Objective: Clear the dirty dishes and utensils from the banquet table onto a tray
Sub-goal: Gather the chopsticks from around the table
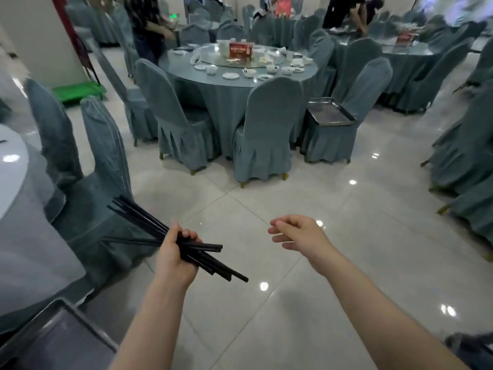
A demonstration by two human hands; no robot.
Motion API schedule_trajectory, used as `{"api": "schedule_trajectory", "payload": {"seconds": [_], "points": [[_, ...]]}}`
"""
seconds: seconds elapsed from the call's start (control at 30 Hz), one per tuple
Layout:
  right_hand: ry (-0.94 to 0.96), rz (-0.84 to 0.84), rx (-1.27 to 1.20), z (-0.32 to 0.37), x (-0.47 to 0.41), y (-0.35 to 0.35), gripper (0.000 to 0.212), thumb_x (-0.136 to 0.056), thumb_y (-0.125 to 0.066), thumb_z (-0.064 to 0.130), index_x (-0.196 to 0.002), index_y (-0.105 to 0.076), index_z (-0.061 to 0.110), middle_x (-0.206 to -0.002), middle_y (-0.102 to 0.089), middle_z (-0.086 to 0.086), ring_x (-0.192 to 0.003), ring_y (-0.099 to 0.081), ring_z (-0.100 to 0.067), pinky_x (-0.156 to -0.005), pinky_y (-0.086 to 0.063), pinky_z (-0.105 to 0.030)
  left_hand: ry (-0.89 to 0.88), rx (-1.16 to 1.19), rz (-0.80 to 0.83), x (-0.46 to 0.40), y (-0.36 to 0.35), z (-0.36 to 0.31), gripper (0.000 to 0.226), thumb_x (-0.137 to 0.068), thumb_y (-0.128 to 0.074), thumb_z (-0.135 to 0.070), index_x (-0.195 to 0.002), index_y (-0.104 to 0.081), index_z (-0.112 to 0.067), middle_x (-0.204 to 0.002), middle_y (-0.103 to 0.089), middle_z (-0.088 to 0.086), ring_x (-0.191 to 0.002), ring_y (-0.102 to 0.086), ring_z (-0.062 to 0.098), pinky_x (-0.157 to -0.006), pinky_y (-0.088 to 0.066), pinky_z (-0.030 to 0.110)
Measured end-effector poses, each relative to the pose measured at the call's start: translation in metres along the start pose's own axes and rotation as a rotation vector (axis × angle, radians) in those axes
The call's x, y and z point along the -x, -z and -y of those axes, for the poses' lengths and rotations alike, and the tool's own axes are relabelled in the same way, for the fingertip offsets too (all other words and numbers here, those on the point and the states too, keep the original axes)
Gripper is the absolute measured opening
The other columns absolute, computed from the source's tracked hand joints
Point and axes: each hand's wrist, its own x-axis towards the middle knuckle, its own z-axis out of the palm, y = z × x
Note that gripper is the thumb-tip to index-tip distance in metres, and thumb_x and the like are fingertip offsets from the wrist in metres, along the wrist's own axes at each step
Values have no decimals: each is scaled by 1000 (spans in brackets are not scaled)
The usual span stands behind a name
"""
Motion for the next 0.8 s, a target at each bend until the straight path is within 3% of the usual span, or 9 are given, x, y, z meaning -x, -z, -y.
{"api": "schedule_trajectory", "payload": {"seconds": [0.17, 0.33, 0.43, 0.63, 0.8], "points": [[59, 218, 45, 43, -125, -6, 13, -95, -55, 21, -95, -69, 22, -90, -75, 7, -82, -70, -10, -78, -52, -27, -165, 106, -115, -52, -48, -18, 31, -97, -53, -34, -71, -49, -18, -51, -48, -8, -49, -51, 6, -64, -44, 21], [97, 390, 42, 94, -236, -59, 13, -95, -56, 19, -93, -69, 22, -86, -75, 9, -78, -69, -7, -72, -51, -23, -315, 151, -218, -107, -80, -66, 26, -98, -52, -32, -78, -56, -16, -51, -51, -8, -45, -55, 7, -54, -48, 21], [137, 489, 51, 126, -303, -99, 12, -95, -56, 20, -94, -68, 21, -89, -75, 7, -82, -70, -10, -69, -49, -23, -403, 201, -265, -154, -97, -103, 22, -97, -55, -29, -80, -59, -15, -55, -55, -6, -48, -59, 8, -62, -48, 24], [154, 580, 46, 195, -429, -167, 13, -96, -54, 17, -95, -67, 19, -91, -75, 4, -78, -68, -10, -70, -50, -23, -450, 219, -291, -261, -143, -184, 20, -97, -55, -26, -80, -60, -15, -58, -63, -6, -58, -62, 8, -68, -50, 24], [164, 594, 56, 248, -534, -204, 14, -96, -54, 16, -98, -68, 16, -90, -76, 3, -77, -69, -10, -72, -51, -25, -475, 247, -292, -345, -187, -247, 19, -97, -54, -25, -81, -59, -16, -57, -63, -8, -56, -61, 6, -63, -49, 22]]}}
